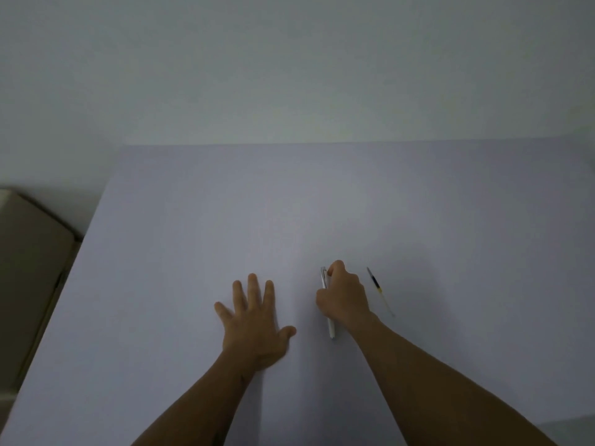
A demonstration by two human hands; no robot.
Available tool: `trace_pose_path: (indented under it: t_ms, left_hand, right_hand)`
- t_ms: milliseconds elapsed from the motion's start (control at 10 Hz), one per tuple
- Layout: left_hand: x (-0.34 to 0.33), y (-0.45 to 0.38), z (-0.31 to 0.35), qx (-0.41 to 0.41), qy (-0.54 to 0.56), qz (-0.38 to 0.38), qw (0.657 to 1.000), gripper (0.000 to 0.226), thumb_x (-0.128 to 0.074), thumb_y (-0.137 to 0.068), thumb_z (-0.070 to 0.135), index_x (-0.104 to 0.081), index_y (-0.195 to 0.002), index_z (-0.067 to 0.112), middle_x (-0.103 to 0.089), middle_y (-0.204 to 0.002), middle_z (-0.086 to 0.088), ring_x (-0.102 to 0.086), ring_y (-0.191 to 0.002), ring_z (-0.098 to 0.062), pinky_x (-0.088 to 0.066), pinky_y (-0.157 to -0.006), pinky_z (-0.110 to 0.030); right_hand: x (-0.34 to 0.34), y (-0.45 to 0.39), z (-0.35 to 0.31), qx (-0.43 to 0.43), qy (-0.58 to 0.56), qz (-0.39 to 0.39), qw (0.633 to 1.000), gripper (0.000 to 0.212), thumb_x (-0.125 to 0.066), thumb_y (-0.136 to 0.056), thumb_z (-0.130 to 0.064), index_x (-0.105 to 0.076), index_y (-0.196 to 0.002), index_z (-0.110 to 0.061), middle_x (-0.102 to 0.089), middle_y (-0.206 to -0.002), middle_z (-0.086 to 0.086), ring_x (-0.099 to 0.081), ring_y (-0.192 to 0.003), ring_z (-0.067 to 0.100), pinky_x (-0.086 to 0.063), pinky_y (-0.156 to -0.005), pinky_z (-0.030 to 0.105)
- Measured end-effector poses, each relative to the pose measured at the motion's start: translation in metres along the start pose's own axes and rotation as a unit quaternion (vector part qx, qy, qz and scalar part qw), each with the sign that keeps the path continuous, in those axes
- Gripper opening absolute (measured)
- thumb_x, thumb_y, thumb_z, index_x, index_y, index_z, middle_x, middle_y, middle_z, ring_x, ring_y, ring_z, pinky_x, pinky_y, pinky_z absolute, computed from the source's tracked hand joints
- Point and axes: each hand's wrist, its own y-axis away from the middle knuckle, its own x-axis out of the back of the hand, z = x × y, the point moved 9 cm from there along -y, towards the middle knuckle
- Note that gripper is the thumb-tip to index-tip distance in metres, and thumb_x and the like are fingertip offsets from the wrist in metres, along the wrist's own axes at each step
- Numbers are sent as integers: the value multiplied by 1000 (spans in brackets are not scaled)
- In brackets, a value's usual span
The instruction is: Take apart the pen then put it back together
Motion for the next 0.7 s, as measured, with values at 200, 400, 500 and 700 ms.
trace_pose_path:
  t_ms: [200, 400, 500, 700]
  left_hand:
    - [-2, 0, 2, -1, -10, 1, 1000, 98, -24, -80, 76, 17, -151, 22, 28, -158, -14, 23, -144, -43, -4, -111, -71]
    - [1, 1, 2, 4, -8, -12, 1000, 100, -31, -80, 75, 13, -152, 23, 24, -160, -12, 20, -145, -42, -4, -111, -71]
    - [12, 0, 4, 11, 5, -32, 999, 100, -44, -78, 72, 3, -152, 24, 14, -162, -10, 11, -146, -42, -11, -112, -69]
    - [53, 10, 8, -11, -35, 7, 999, 86, -48, -84, 58, -14, -151, 15, -12, -161, -8, -12, -148, -30, -18, -115, -59]
  right_hand:
    - [-3, -2, 2, 3, 2, 25, 1000, 32, -59, -84, -16, -44, -112, -11, -60, -105, 15, -63, -90, 34, -55, -76, 44]
    - [0, 1, 5, 6, -18, 20, 1000, 38, -63, -84, -22, -44, -115, -10, -59, -109, 14, -62, -93, 33, -53, -75, 40]
    - [8, 6, 9, 6, -22, 4, 1000, 41, -63, -84, -26, -45, -118, -10, -58, -114, 13, -59, -97, 30, -45, -73, 34]
    - [47, 28, 11, 74, 24, 5, 997, 56, -56, -88, -27, -41, -140, -12, -49, -139, 12, -46, -128, 31, -42, -98, 38]
